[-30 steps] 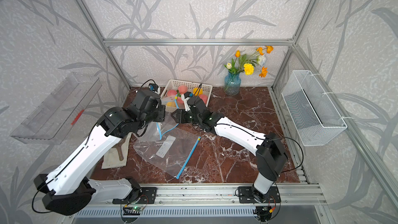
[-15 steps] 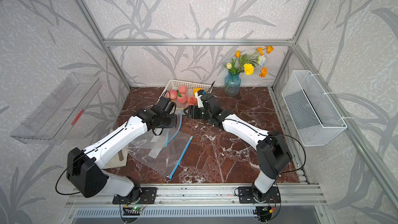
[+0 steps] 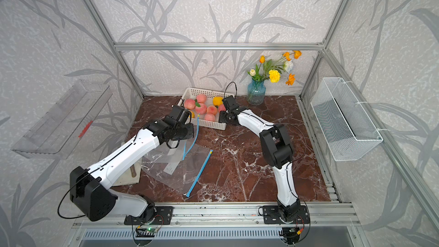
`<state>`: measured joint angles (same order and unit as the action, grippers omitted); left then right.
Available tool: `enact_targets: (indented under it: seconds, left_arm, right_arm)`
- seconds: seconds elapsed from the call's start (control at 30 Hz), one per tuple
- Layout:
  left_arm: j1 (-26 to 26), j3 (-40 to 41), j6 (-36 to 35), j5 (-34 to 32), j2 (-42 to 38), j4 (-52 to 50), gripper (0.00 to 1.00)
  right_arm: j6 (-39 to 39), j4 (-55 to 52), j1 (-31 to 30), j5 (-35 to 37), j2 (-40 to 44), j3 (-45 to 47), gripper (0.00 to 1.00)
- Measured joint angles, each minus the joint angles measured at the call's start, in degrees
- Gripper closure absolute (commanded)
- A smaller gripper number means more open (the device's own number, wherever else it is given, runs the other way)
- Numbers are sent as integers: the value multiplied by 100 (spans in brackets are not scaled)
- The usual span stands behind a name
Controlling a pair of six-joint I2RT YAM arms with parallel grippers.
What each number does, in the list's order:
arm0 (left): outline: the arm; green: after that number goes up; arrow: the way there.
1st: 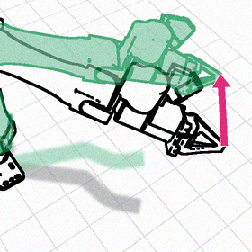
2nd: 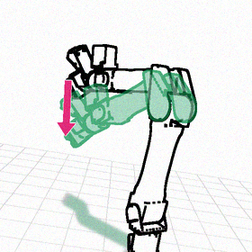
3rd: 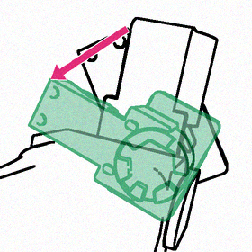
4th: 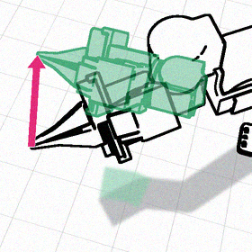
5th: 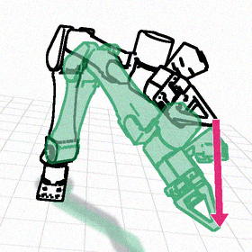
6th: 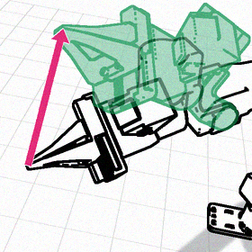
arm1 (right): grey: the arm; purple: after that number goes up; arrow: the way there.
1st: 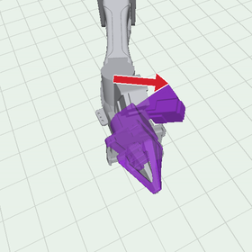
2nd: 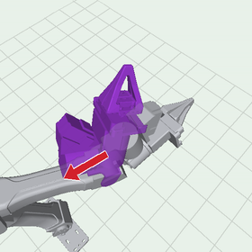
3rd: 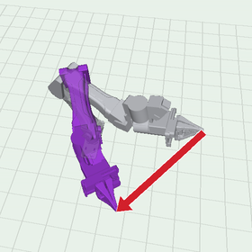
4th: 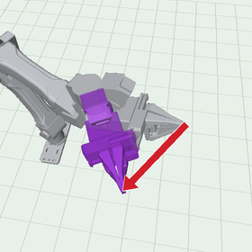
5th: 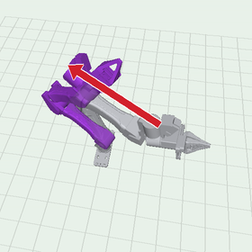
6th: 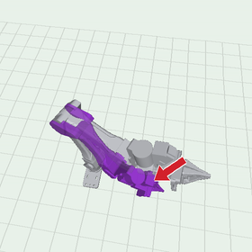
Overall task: Place the peach in a zip-top bag and seal the zipper
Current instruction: Move the basket to the center of the board, then pick up the peach from the basket.
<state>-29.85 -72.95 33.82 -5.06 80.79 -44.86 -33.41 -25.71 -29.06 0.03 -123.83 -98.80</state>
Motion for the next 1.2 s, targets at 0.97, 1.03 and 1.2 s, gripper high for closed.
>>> enact_targets:
  seconds: [0.97, 1.03, 1.2]
  left_arm:
    - [42, 295, 138, 638, -181, 402, 100]
    - [42, 295, 181, 728, -149, 463, 100]
    - [42, 319, 240, 918, -52, 542, 100]
  right_arm:
    - [426, -284, 898, 396, 2618, 2702, 6]
    - [588, -234, 708, 365, 2776, 2643, 2]
    - [824, -120, 175, 203, 2691, 2223, 1]
